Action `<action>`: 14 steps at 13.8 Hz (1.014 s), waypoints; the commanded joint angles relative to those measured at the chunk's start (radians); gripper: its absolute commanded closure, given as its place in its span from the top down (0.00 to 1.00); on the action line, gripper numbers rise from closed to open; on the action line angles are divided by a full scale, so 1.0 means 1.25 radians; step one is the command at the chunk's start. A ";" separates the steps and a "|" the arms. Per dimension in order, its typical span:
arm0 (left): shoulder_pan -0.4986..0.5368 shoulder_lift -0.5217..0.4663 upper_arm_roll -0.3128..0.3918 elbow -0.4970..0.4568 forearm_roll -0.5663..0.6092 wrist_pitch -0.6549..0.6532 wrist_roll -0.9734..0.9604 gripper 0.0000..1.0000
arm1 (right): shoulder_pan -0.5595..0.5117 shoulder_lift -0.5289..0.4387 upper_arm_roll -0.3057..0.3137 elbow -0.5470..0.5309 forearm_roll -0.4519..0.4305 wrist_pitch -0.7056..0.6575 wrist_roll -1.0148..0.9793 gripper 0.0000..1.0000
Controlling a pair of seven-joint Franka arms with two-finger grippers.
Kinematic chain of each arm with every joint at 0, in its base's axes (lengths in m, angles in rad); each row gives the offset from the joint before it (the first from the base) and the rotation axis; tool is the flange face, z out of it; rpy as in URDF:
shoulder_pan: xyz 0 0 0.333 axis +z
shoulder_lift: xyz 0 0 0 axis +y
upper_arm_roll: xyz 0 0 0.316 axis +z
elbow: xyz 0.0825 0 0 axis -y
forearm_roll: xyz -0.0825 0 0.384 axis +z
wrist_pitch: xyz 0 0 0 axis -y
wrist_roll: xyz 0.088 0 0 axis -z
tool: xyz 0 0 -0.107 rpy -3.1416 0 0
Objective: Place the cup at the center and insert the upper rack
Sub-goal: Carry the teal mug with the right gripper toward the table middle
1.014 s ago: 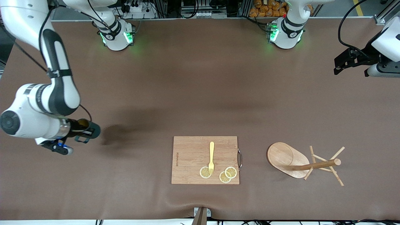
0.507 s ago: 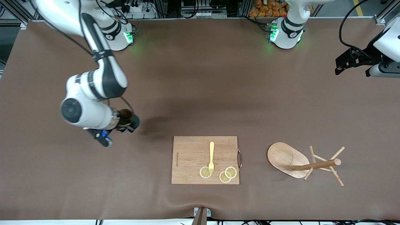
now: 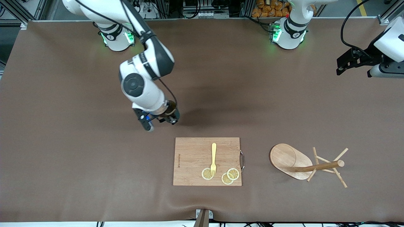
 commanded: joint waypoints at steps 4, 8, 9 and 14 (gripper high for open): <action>0.004 -0.001 0.000 0.008 -0.012 -0.008 0.010 1.00 | 0.067 0.142 -0.009 0.154 0.009 0.002 0.255 0.00; 0.001 -0.003 -0.001 0.010 -0.015 -0.009 0.000 1.00 | 0.084 0.155 0.011 0.173 0.009 0.004 0.357 0.00; 0.001 -0.003 -0.001 0.010 -0.018 -0.009 -0.001 1.00 | 0.085 0.162 0.012 0.173 0.009 0.015 0.374 0.00; 0.001 -0.003 -0.001 0.008 -0.030 -0.033 0.001 1.00 | 0.127 0.194 0.012 0.173 0.009 0.071 0.419 0.00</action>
